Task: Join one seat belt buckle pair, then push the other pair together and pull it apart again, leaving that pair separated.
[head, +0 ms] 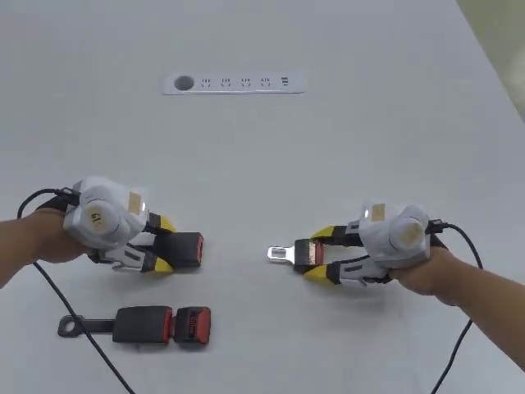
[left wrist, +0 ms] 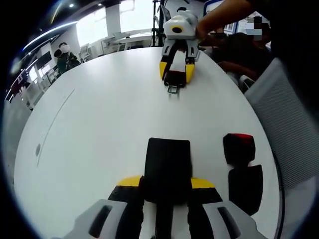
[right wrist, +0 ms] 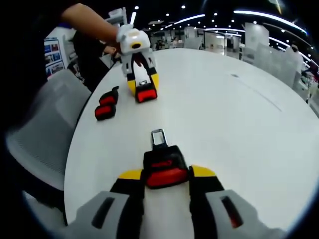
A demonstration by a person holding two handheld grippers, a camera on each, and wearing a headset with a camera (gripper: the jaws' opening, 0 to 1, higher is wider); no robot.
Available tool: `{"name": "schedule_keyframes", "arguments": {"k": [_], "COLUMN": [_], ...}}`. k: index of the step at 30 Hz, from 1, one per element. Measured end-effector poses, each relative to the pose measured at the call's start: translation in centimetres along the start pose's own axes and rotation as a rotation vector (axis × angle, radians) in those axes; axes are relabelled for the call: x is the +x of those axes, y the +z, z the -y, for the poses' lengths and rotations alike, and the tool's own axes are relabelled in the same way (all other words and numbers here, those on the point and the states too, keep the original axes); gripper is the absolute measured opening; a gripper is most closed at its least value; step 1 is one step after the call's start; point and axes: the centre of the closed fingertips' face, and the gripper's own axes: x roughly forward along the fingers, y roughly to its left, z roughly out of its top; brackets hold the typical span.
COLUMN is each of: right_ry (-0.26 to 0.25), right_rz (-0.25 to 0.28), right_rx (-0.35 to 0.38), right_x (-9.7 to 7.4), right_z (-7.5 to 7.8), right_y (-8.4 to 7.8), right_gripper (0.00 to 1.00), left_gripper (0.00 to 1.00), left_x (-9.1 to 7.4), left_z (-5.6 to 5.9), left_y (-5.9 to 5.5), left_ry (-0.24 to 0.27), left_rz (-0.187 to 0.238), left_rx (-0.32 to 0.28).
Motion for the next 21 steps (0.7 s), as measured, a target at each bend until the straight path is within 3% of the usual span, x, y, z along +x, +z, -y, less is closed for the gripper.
{"name": "schedule_keyframes", "arguments": {"k": [13, 17, 19, 21], "right_ry": [-0.010, -0.007, -0.006, -0.030], "right_rz": [-0.020, -0.021, -0.016, 0.011], "right_rx": [0.007, 0.020, 0.037, 0.056], "right_x": [-0.71, -0.68, -0.67, -0.73], "right_z": [0.28, 0.30, 0.01, 0.04], "right_y": [-0.70, -0.58, -0.53, -0.10], "right_gripper": [0.36, 0.37, 0.41, 0.46], "left_gripper": [0.35, 0.35, 0.39, 0.51], "left_x": [0.03, 0.12, 0.04, -0.41], "left_z": [0.11, 0.12, 0.35, 0.20], "left_y": [0.18, 0.37, 0.44, 0.78], "left_ry": [0.009, 0.017, 0.020, 0.047], "left_rz": [-0.011, -0.054, -0.076, -0.048], "left_rx": [-0.003, -0.009, -0.017, -0.015]}}
